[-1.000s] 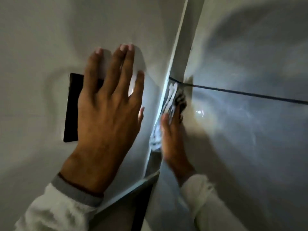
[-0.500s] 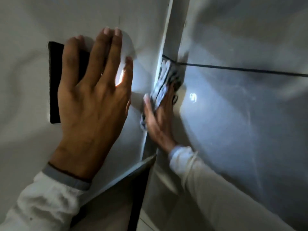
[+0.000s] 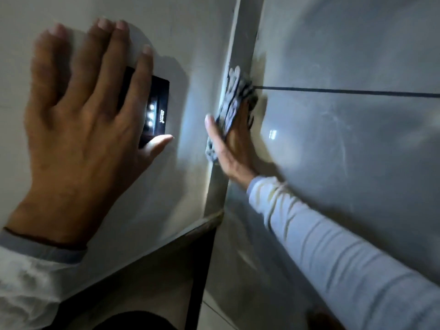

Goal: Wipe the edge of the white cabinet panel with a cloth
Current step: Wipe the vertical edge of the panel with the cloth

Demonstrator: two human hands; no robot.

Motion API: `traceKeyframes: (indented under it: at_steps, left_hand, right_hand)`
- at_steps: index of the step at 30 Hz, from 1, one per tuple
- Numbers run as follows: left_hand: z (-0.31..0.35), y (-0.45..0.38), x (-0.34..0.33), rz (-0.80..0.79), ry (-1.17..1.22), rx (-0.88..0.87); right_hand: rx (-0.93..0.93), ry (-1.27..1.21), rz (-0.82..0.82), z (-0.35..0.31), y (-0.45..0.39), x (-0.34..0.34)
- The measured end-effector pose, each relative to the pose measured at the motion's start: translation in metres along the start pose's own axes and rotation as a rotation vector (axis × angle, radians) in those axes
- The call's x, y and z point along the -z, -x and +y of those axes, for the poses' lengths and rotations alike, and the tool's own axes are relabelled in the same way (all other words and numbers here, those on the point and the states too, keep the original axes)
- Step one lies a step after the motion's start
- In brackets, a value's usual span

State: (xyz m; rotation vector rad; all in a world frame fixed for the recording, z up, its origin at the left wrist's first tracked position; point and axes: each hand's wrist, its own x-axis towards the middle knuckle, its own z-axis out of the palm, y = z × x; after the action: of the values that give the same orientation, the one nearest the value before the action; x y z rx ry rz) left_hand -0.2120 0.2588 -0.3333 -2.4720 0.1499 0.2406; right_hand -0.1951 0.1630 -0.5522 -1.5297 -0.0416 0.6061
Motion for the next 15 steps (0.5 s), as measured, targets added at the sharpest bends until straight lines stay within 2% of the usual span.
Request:
traceKeyframes:
  at_steps: [4,7,9,12,15]
  left_hand:
    - [0.007,0.000,0.000,0.022,-0.037,-0.027]
    - [0.012,-0.001,-0.002,0.010,-0.013,-0.022]
    - [0.012,0.001,-0.001,-0.008,0.023,0.008]
    - [0.012,0.006,-0.002,-0.026,0.077,0.082]
    - [0.013,0.006,-0.003,-0.064,0.116,0.147]
  right_hand:
    - [0.054,0.119,-0.234,0.042,0.105,-0.014]
    - [0.043,0.083,-0.323,0.046,0.121,-0.011]
    - [0.012,0.069,-0.275,0.030,0.088,-0.005]
    - [-0.147,-0.114,-0.132,-0.005,0.014,0.006]
    - [-0.176,-0.125,-0.053,-0.017,0.006,0.000]
